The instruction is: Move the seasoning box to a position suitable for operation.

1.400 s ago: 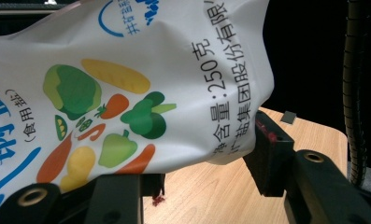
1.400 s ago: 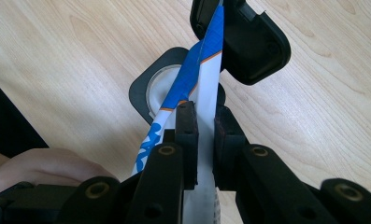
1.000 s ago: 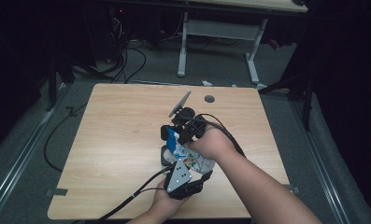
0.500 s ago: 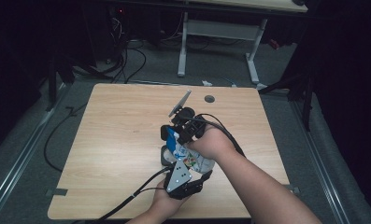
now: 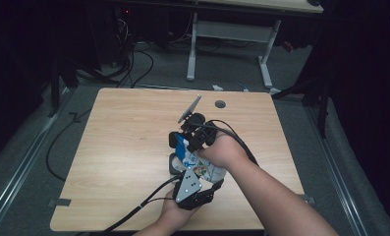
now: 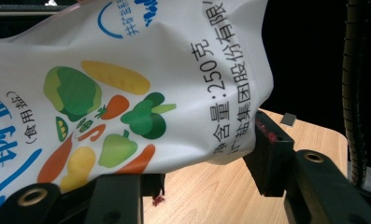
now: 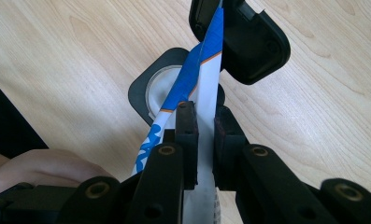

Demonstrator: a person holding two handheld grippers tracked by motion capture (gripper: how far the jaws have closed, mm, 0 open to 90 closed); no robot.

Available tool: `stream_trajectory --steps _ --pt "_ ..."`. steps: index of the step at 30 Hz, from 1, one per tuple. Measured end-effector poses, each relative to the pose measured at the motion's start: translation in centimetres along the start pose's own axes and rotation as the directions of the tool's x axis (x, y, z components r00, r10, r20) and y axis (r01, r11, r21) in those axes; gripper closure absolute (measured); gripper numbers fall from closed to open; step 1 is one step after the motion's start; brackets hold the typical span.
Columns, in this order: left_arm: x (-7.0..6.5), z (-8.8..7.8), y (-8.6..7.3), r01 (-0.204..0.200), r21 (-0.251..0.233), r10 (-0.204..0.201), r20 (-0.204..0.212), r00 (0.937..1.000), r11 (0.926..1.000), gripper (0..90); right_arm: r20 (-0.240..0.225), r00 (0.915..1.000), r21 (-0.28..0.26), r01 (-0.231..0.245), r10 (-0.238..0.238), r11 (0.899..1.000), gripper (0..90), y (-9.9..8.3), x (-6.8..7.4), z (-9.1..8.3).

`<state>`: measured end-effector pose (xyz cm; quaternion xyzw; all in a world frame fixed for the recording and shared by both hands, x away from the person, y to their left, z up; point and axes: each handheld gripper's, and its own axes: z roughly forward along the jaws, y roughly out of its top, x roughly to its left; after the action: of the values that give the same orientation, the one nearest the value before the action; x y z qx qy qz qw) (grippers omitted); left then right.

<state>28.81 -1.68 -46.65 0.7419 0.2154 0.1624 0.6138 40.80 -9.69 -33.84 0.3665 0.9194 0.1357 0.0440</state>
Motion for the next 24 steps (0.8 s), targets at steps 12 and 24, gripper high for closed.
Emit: stream_trajectory --steps 12,24 --pt "0.08 -0.11 0.08 -0.007 0.002 0.007 -0.001 1.0000 1.0000 54.1 -0.003 0.9999 -0.007 0.012 -0.012 1.000 82.9 0.09 -0.09 -0.09" --pt "0.03 -0.11 0.00 -0.008 0.007 0.008 -0.001 1.0000 0.9999 54.1 -0.010 1.0000 -0.003 0.000 0.000 1.000 82.9 0.00 -0.09 0.06"
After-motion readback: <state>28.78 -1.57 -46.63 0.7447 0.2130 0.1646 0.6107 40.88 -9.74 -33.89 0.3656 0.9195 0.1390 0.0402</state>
